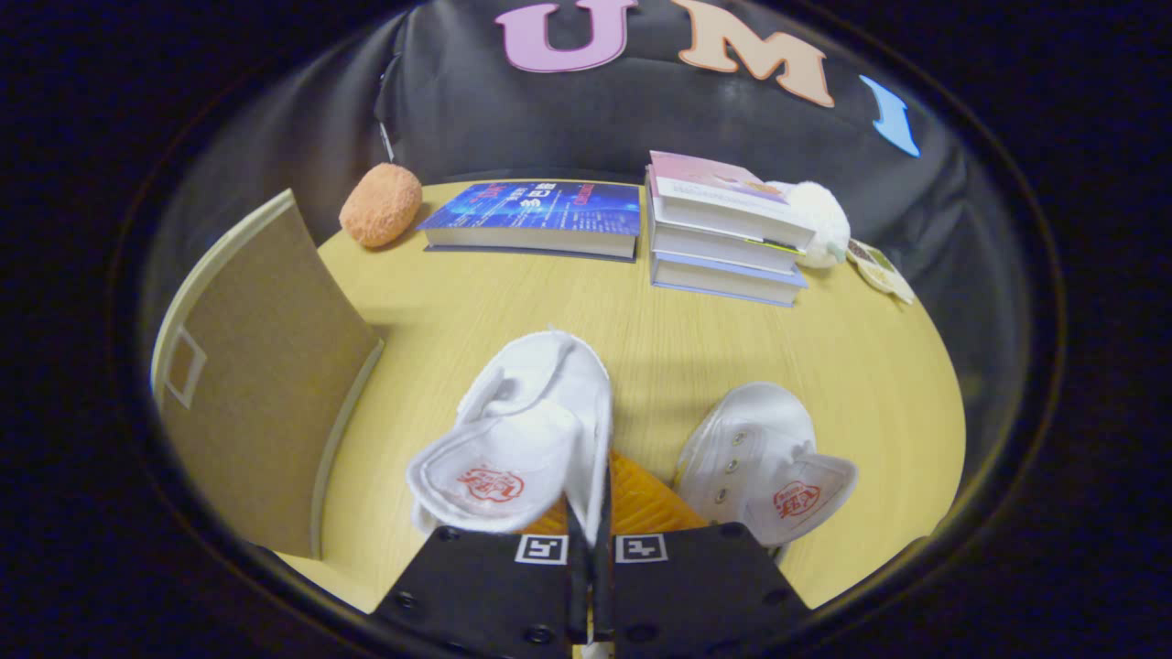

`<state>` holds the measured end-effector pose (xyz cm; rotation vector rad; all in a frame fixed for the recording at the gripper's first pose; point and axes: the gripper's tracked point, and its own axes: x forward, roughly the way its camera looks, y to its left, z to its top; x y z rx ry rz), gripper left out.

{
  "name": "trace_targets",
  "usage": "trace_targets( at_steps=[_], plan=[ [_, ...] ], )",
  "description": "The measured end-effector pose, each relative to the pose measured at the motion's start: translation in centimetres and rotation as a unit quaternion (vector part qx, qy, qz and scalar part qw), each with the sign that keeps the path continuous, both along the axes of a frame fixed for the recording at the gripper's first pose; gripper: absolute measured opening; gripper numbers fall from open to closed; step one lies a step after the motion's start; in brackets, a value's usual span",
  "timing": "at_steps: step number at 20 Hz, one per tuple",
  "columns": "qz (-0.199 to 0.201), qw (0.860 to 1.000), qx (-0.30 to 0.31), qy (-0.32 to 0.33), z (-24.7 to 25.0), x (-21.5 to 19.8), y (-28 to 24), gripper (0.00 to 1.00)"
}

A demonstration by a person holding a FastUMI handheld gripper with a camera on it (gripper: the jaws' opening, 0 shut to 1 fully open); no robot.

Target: Open the storage box then place both shoes into the box .Put the left shoe in first, then the right shoe, with the right side of both shoes facing outward in a uniform manner.

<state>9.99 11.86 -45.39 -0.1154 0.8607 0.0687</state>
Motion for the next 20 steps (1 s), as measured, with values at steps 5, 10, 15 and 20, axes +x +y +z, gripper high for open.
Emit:
trace_targets(
  at_steps=[5,10,15,20],
  plan=[
    [-0.022,0.996,0.071,0.045,0.8,-1.8,0.7,0.05],
    [-0.069,0.982,0.159,0.075,3.6,-3.5,2.2,0.05],
    [-0.142,0.947,0.267,0.105,7.8,-5.0,4.6,0.05],
    [-0.193,0.904,0.370,0.089,14.3,-5.1,8.3,0.05]
  ],
)
